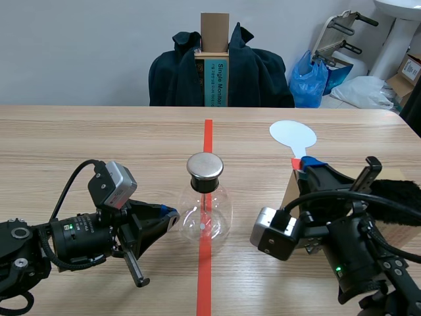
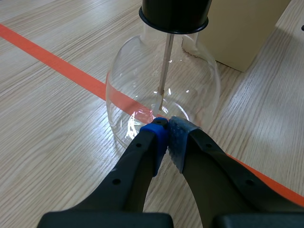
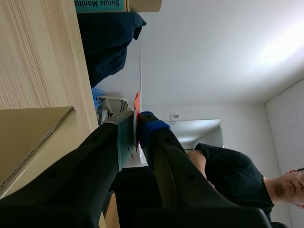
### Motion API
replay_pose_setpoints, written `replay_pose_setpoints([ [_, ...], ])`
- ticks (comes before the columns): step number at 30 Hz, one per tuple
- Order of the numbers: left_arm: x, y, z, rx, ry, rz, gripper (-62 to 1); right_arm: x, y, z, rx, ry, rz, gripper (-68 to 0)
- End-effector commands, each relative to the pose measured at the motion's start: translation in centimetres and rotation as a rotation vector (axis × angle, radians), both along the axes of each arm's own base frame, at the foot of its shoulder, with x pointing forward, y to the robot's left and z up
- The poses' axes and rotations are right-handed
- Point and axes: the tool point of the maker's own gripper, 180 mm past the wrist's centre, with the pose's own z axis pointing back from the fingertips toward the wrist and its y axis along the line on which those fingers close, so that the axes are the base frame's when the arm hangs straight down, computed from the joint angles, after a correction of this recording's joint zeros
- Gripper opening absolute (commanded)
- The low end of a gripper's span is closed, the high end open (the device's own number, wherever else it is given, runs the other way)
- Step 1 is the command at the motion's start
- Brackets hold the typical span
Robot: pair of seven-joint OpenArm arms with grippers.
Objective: Do the electroscope experiment.
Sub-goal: 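Move the plate toward and away from the electroscope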
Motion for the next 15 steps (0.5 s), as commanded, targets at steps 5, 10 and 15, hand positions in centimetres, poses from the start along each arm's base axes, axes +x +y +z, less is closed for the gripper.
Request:
replay_pose_setpoints([
  [5, 0.4, -0.3, 0.9, -0.025, -0.02, 0.002, -59.0, -0.2, 1.6, 1.2, -0.003, -0.045, 0.11, -66.7],
  [10, 0.4, -0.3, 0.9, -0.025, -0.02, 0.002, -59.0, -1.2, 3.6, 1.2, -0.012, -0.052, 0.232, -66.7],
  [15, 0.4, -0.3, 0.9, -0.025, -0.02, 0.002, -59.0, -2.2, 5.3, 1.2, -0.02, -0.058, 0.344, -66.7],
])
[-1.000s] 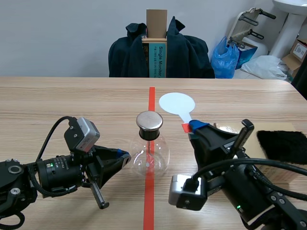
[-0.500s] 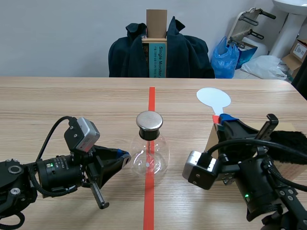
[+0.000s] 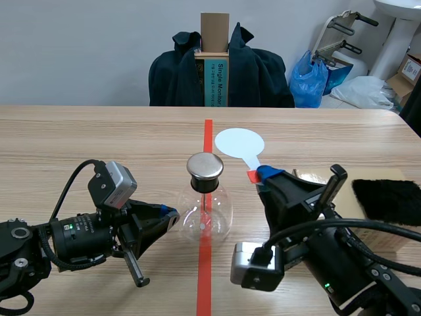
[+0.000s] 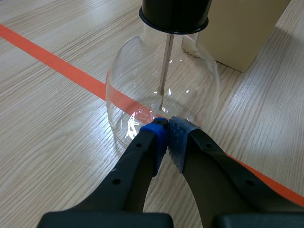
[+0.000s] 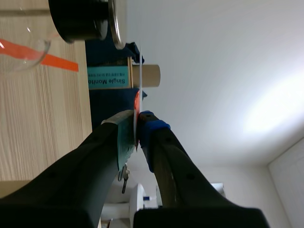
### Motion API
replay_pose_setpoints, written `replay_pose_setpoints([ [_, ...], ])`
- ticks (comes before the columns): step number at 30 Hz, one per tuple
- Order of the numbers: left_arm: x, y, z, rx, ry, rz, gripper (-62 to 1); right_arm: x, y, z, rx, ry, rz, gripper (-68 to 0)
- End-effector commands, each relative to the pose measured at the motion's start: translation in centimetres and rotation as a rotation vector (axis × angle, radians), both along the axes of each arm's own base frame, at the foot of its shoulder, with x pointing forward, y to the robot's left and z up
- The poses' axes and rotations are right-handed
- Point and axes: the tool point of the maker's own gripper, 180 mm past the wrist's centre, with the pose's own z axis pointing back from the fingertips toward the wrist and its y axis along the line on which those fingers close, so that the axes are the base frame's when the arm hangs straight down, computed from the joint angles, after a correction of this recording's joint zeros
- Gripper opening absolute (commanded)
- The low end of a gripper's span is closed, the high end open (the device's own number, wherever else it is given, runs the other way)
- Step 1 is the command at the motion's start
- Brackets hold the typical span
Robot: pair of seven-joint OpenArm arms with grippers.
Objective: Do the electroscope experiment.
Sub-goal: 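Move the plate toward and away from the electroscope, then hold the plate still at the electroscope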
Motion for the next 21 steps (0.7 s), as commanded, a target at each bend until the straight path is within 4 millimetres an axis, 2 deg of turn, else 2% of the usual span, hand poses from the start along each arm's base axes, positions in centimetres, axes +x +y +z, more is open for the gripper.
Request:
replay_pose_setpoints([
  [1, 0.4, -0.3, 0.8, -0.025, -0.02, 0.002, -59.0, 0.3, 0.0, 1.0, 0.001, -0.041, 0.016, -66.7],
  [21, 0.4, -0.3, 0.8, -0.025, -0.02, 0.002, -59.0, -0.6, 1.1, 1.0, -0.004, -0.045, 0.093, -66.7],
])
